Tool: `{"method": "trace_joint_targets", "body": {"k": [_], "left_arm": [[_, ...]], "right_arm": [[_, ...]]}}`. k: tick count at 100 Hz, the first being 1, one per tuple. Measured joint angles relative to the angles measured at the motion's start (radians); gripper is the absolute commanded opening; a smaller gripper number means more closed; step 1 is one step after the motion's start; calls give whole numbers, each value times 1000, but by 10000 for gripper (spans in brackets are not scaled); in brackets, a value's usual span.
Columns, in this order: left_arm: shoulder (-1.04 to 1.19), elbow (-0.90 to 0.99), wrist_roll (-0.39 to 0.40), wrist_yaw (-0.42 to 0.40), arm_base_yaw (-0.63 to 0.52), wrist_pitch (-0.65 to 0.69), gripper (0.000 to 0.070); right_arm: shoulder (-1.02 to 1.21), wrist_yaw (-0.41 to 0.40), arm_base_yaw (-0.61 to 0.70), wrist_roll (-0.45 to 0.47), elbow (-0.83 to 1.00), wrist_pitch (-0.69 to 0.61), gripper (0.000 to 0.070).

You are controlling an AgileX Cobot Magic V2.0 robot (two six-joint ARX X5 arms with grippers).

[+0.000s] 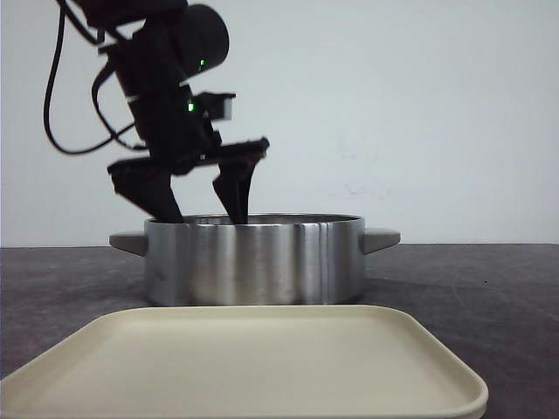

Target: Steam buns

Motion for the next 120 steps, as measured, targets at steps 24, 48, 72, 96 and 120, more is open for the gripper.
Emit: {"method": "trace_joint_targets", "body": {"k": [24,48,72,96,120], "left_arm": [[-333,0,-51,-6,-2,25,0],[-656,-118,-49,-30,-21,34,0],[-910,-230,-41,-54,-20,-1,0],[-929,-230,-34,-76,-20,-37,0],[-925,-232,-34,-76,-20,-58,0]], "right_arm": [[-64,36,0,-68,-274,190,8],[-218,-4,0,-105,-597,472,8],[-267,7,0,-143,-642,520,8],[-281,10,0,-157,-641,581,8],[-281,10,0,-157,-641,580,7]]}}
